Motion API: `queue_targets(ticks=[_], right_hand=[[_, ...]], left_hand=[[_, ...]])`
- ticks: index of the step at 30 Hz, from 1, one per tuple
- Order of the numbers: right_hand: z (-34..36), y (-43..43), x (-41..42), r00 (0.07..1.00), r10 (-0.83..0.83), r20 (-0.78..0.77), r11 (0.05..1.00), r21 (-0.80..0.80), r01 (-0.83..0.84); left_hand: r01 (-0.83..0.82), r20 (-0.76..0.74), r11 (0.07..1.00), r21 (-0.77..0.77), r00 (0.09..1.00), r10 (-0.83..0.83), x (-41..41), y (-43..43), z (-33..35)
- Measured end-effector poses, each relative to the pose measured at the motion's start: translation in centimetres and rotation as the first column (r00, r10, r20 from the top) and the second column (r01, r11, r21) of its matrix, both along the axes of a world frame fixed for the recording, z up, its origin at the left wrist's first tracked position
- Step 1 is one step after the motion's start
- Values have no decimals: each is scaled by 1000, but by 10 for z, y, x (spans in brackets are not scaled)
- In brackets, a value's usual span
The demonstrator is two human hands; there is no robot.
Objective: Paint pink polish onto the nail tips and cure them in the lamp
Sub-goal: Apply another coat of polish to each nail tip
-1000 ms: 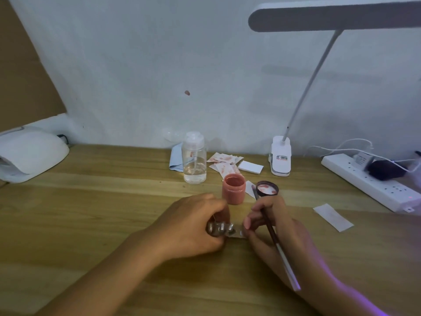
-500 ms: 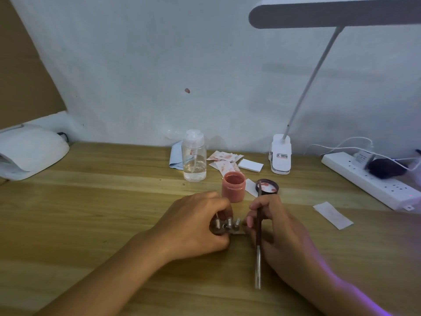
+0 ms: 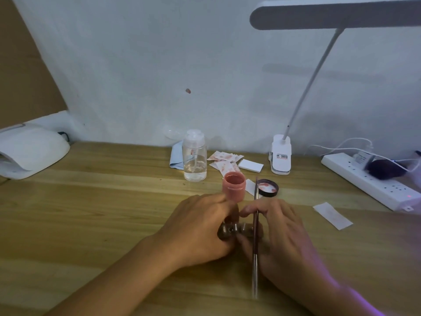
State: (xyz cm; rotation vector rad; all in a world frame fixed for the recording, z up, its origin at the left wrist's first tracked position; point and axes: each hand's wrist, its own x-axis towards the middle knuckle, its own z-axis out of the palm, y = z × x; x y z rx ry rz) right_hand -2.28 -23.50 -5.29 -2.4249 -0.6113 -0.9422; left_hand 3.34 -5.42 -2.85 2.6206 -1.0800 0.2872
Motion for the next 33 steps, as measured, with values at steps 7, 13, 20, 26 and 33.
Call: queue_targets(ticks=[7, 13, 20, 26, 33], right_hand=[[-4, 0, 2, 997, -6, 74, 998, -68, 11], [-5, 0, 4, 996, -28, 85, 997, -75, 35], [-5, 1, 3, 997, -8, 79, 997, -77, 14], [-2, 1, -1, 997, 56, 55, 996, -66, -53], [0, 0, -1, 999, 36, 19, 999, -8, -36]], left_hand=[[-9, 50, 1000, 6, 999, 9, -1, -1, -1], [-13, 36, 1000, -12, 999, 14, 1, 0, -2], [-16, 43, 1000, -19, 999, 17, 1, 0, -4], [-65, -84, 996, -58, 995, 60, 10, 8, -7], [-132, 65, 989, -71, 989, 137, 21, 19, -8]])
